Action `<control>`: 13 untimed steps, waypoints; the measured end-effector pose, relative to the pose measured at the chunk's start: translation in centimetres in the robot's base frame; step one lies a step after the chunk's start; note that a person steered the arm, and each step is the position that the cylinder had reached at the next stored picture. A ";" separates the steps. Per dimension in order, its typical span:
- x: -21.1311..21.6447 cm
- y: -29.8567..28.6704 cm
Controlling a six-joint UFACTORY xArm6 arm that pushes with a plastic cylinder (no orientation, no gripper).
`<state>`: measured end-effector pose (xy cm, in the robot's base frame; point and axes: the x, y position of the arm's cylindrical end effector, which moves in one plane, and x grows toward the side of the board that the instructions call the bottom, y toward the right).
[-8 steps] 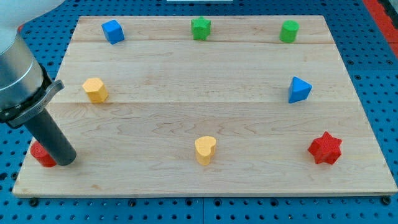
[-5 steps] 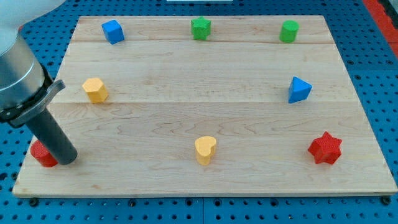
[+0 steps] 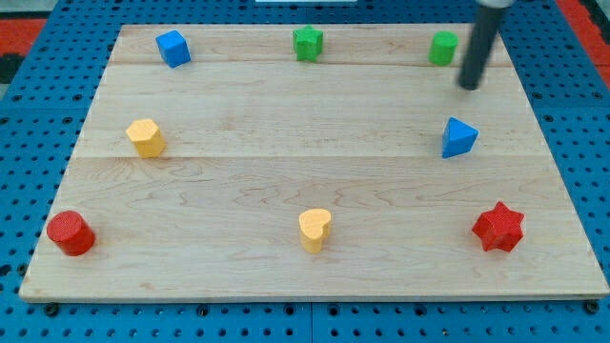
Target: Move the green circle close to the yellow heart
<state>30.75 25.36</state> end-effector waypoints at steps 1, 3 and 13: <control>-4.3 0.2; -5.2 -6.9; 5.3 -25.9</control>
<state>36.00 -0.50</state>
